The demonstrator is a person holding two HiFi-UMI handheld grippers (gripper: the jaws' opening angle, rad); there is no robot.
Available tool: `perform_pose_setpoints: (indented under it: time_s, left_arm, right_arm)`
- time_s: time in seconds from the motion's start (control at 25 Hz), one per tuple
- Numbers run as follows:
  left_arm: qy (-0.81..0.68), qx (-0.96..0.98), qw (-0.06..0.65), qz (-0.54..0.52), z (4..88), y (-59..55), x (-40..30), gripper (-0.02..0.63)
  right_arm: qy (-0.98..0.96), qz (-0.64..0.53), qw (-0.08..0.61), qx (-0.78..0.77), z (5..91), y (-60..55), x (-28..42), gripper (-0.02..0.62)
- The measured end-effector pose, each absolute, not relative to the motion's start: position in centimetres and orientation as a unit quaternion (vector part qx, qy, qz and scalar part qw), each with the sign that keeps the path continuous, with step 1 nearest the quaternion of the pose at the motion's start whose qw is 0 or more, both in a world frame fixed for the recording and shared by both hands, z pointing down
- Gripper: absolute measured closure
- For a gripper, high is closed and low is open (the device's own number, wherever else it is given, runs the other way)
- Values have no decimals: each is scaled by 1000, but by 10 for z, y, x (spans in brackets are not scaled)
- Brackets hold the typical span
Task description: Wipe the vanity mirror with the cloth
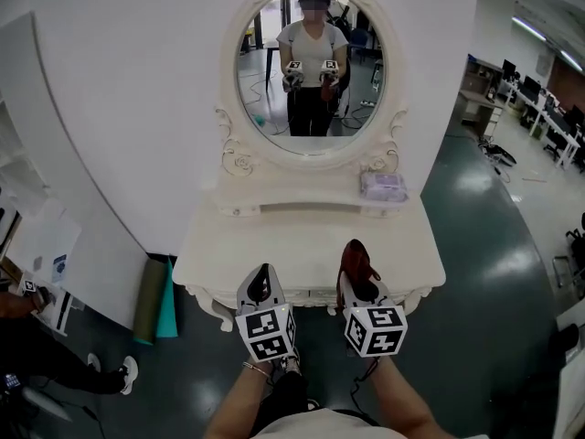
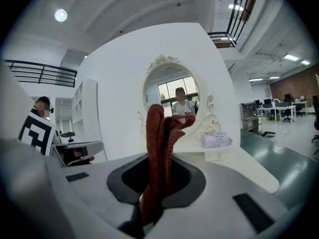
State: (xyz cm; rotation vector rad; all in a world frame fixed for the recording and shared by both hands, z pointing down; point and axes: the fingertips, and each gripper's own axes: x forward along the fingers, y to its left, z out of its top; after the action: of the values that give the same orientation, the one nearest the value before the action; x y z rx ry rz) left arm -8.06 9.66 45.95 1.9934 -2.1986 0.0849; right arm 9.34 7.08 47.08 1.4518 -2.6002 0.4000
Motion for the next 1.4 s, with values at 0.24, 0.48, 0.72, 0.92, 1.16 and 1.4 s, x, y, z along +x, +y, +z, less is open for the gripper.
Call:
perform_pose_setpoints:
  time_s: [0.24,0.48,0.72,0.92,1.16,1.4]
  left_arm:
    - [-724,684,85,29,465,43,-83,603]
    - [-718,692,78,16,455,-25,-103,603]
    - [-712,699,70,7,444,-94,-127,603]
    - [-706,705,61,11,439,-149,-145,603]
    - [-702,708,71,18,445,-201,-165,603]
    - [-696,711,98,22,462,-235,-159,603]
  right_arm:
    - [-855,131,70,496,476,24,90,535]
    - [-852,118,68,505,463,-38,69,535]
    - [-853,100,61,508,446,-104,40,535]
    - [-854,98,53,509,440,-159,14,535]
    - [-848,109,58,515,451,-200,-2,535]
    - [-842,122,85,519,468,-225,6,535]
